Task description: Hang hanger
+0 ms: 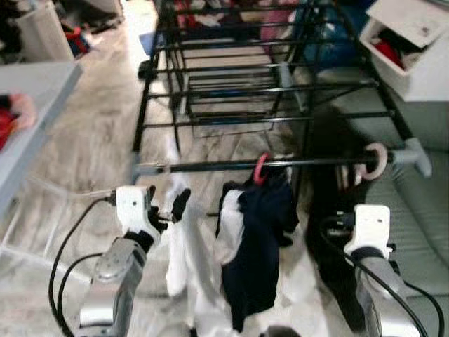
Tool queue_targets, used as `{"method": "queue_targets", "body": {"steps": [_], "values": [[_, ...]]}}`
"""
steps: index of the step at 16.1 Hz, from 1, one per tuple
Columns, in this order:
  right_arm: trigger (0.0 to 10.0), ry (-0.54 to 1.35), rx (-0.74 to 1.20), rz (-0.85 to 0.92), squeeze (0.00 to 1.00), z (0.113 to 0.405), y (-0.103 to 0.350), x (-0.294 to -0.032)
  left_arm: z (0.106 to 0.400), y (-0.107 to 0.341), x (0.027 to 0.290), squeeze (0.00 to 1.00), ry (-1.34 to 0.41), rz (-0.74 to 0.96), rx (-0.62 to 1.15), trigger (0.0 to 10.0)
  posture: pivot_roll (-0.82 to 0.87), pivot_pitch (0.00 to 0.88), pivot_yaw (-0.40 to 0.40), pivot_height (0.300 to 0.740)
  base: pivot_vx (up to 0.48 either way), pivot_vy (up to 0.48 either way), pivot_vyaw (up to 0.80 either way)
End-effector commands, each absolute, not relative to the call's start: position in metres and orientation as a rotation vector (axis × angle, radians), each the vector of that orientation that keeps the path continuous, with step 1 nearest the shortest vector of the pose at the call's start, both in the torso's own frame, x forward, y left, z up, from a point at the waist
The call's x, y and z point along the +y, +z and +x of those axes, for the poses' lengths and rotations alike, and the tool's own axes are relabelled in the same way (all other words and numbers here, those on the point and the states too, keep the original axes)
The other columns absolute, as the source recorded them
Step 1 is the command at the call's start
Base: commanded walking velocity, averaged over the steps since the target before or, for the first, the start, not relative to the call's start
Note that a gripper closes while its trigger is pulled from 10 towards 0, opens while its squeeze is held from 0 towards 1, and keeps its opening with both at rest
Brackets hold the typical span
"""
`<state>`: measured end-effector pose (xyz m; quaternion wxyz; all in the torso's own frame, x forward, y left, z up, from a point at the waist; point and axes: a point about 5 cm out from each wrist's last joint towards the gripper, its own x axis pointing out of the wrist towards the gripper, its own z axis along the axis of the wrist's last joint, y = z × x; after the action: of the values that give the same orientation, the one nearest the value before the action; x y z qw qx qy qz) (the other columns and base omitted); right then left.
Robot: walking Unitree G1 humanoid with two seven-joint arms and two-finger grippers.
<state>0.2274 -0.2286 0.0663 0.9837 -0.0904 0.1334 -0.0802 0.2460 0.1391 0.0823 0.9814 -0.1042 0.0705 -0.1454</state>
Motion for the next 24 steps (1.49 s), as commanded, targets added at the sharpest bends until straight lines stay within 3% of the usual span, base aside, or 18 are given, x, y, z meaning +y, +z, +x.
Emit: {"method": "queue_targets", "body": {"steps": [1, 6, 11, 18, 22, 23, 24], "values": [[10.0, -0.148, 0.244, -0.182, 0.00, 0.231, 0.073, -0.229, 0.244, 0.083, 0.135, 0.00, -0.299, -0.218, 0.145, 10.0, -0.07, 0.000, 0.044, 0.740, 0.000, 0.000, 0.00], [10.0, -0.110, 0.293, -0.169, 0.00, 0.249, 0.074, -0.231, 0.245, 0.083, 0.135, 0.00, -0.301, -0.219, 0.151, 10.0, -0.07, 0.000, 0.044, 0.740, 0.000, 0.000, 0.00], [10.0, -0.190, 0.391, -0.148, 0.00, 0.273, 0.074, -0.253, 0.239, 0.081, 0.133, 0.00, -0.306, -0.219, 0.169, 10.0, -0.05, 0.000, 0.038, 0.740, 0.000, 0.000, 0.00], [10.0, -0.106, 0.638, -0.121, 0.00, 0.240, 0.031, -0.246, 0.239, 0.076, 0.135, 0.00, -0.298, -0.208, 0.201, 10.0, -0.06, 0.000, 0.038, 0.740, 0.000, 0.000, 0.00], [10.0, -0.117, 0.642, -0.125, 0.00, 0.235, 0.030, -0.246, 0.237, 0.074, 0.135, 0.00, -0.286, -0.220, 0.215, 10.0, -0.06, 0.000, 0.042, 0.740, 0.000, 0.000, 0.00], [10.0, -0.137, 0.603, -0.133, 1.00, 0.236, 0.034, -0.249, 0.236, 0.073, 0.135, 0.00, -0.274, -0.231, 0.223, 10.0, -0.06, 0.000, 0.042, 0.740, 0.000, 0.000, 0.00], [10.0, -0.154, 0.577, -0.143, 1.00, 0.237, 0.038, -0.251, 0.236, 0.073, 0.135, 0.00, -0.268, -0.234, 0.224, 10.0, -0.06, 0.000, 0.042, 0.740, 0.000, 0.000, 0.00]]}}
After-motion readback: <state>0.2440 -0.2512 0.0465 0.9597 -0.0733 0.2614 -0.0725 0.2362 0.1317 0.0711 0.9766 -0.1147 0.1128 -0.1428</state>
